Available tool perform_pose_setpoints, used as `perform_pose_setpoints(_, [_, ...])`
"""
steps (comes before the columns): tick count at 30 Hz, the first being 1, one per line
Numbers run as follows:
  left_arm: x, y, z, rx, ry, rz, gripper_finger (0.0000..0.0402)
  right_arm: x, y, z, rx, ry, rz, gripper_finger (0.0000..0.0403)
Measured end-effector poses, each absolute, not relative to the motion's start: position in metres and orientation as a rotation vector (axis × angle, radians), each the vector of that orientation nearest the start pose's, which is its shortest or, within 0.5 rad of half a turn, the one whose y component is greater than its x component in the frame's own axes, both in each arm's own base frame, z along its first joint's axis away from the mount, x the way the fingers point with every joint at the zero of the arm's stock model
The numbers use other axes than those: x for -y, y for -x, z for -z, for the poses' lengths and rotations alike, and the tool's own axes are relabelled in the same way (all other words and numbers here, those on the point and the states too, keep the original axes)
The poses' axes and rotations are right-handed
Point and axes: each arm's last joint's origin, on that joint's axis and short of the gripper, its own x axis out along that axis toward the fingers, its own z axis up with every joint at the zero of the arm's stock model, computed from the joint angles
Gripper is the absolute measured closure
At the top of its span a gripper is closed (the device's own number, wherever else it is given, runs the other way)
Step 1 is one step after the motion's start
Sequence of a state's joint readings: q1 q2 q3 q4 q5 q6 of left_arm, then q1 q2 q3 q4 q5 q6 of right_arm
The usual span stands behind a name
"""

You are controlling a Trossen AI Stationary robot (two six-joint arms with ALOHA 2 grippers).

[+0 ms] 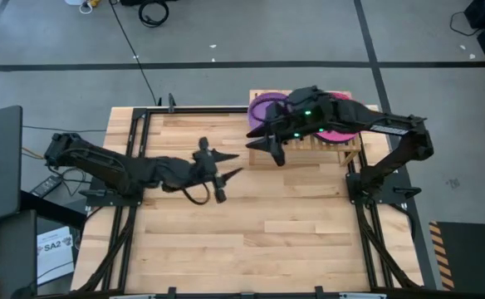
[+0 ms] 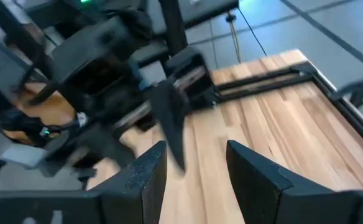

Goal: Place and stack plates onto a shelf
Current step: Return to Home Position

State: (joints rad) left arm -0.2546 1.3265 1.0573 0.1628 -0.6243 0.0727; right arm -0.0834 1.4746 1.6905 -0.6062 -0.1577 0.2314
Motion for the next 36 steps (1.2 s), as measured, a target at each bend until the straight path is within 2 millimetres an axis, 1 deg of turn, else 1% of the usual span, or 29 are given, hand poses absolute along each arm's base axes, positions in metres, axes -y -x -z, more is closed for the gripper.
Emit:
perform_pose_setpoints(5, [0.052,-0.264,-0.369,-0.052,-0.112,-0.366,0.0221,0.012,-0.282,-0.462,-0.325,-0.264,-0.063,0.0231])
perform_pose_setpoints(10, [0.043,-0.231,-0.388,-0.045,-0.157,-0.362,0.0221,0.005,-0.247,-0.481,-0.276,-0.257,-0.087,0.0231])
perform_pose_setpoints(16, [0.030,-0.179,-0.408,-0.020,-0.146,-0.364,0.0221,0.003,-0.200,-0.499,-0.228,-0.252,-0.095,0.0231])
perform_pose_setpoints(19, [0.022,-0.150,-0.414,-0.016,-0.137,-0.365,0.0221,0.002,-0.175,-0.507,-0.189,-0.249,-0.100,0.0231])
perform_pose_setpoints(22, [0.015,-0.122,-0.415,-0.023,-0.139,-0.364,0.0221,0.001,-0.149,-0.514,-0.147,-0.264,-0.103,0.0231])
perform_pose_setpoints(26, [0.005,-0.086,-0.413,-0.040,-0.135,-0.356,0.0221,0.000,-0.116,-0.522,-0.079,-0.283,-0.112,0.0231])
perform_pose_setpoints(29, [0.000,-0.060,-0.409,-0.033,-0.098,-0.306,0.0221,-0.001,-0.095,-0.525,-0.042,-0.269,-0.117,0.0231])
perform_pose_setpoints(33, [-0.004,-0.034,-0.401,-0.036,-0.048,-0.200,0.0221,-0.002,-0.071,-0.520,-0.066,-0.243,-0.115,0.0231])
perform_pose_setpoints(36, [-0.006,-0.024,-0.394,-0.034,-0.018,-0.156,0.0221,-0.002,-0.064,-0.509,-0.078,-0.243,-0.113,0.0231])
